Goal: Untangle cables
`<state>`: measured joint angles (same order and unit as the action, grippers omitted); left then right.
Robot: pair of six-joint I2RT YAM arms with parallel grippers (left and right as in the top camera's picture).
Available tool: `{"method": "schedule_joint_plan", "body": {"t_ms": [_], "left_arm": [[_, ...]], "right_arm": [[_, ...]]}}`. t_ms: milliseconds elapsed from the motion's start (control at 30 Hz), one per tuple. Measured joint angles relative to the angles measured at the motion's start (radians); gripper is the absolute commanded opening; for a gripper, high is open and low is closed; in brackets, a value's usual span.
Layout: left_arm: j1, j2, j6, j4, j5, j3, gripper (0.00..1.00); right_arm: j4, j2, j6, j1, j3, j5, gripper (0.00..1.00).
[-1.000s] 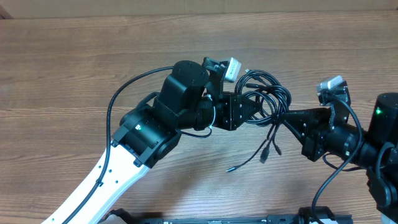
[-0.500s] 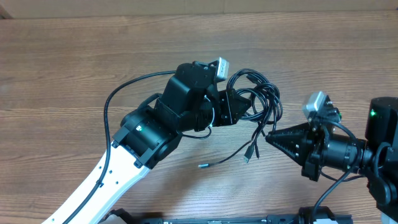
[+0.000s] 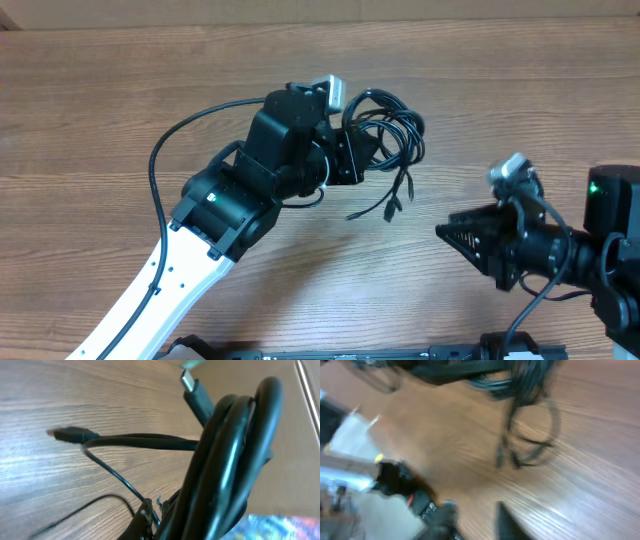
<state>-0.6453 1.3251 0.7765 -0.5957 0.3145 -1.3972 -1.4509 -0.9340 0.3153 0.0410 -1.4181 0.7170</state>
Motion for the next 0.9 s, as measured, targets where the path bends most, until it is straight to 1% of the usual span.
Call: {"method": "schedule_joint_plan", "body": {"t_ms": [67,100,133,300,367,433,500,567,600,667,700,900], "left_arm": [[0.0,0.0,-0.058,0.01,0.044,0.0,0.04],[0.0,0.0,-0.1,0.019,0.084,0.0,0.04],[0.0,0.0,-0.113,0.021,0.105,0.0,0.04],[0.0,0.0,-0.196,0.049,0.278,0.0,0.04],[-0.001,0.0,-0.225,0.049,0.326,0.0,0.04],[-0.003,0.0,-0.233,0.051,0.343,0.0,0.04],[-0.008,0.0,-0.235,0.05,0.352,0.0,0.04],[-0.016,0.0,-0.238,0.051,0.359,0.0,0.04],[-0.016,0.0,-0.238,0.05,0.364,0.0,0.04],[-0.016,0.0,-0.238,0.051,0.367,0.0,0.04],[-0.016,0.0,-0.238,0.05,0.366,0.0,0.04],[-0.016,0.0,-0.229,0.05,0.351,0.0,0.04]], "right_arm": [[0.022,0.0,-0.024,0.0,0.0,-0.035,0.6],[0.045,0.0,-0.046,0.0,0.0,-0.056,0.62],[0.051,0.0,-0.053,0.0,0.0,-0.064,0.63],[0.101,0.0,-0.076,0.0,0.0,-0.081,0.63],[0.12,0.0,-0.077,0.0,0.0,-0.07,0.62],[0.135,0.0,-0.079,0.0,0.0,-0.04,0.59],[0.143,0.0,-0.08,0.0,0.0,-0.018,0.53],[0.148,0.0,-0.082,0.0,0.0,-0.006,0.5],[0.149,0.0,-0.081,0.0,0.0,0.001,0.44],[0.15,-0.002,-0.077,0.0,0.0,0.018,0.13],[0.149,-0.002,-0.084,0.0,0.0,0.021,0.04],[0.133,-0.002,-0.083,0.0,0.0,0.039,0.04]]}}
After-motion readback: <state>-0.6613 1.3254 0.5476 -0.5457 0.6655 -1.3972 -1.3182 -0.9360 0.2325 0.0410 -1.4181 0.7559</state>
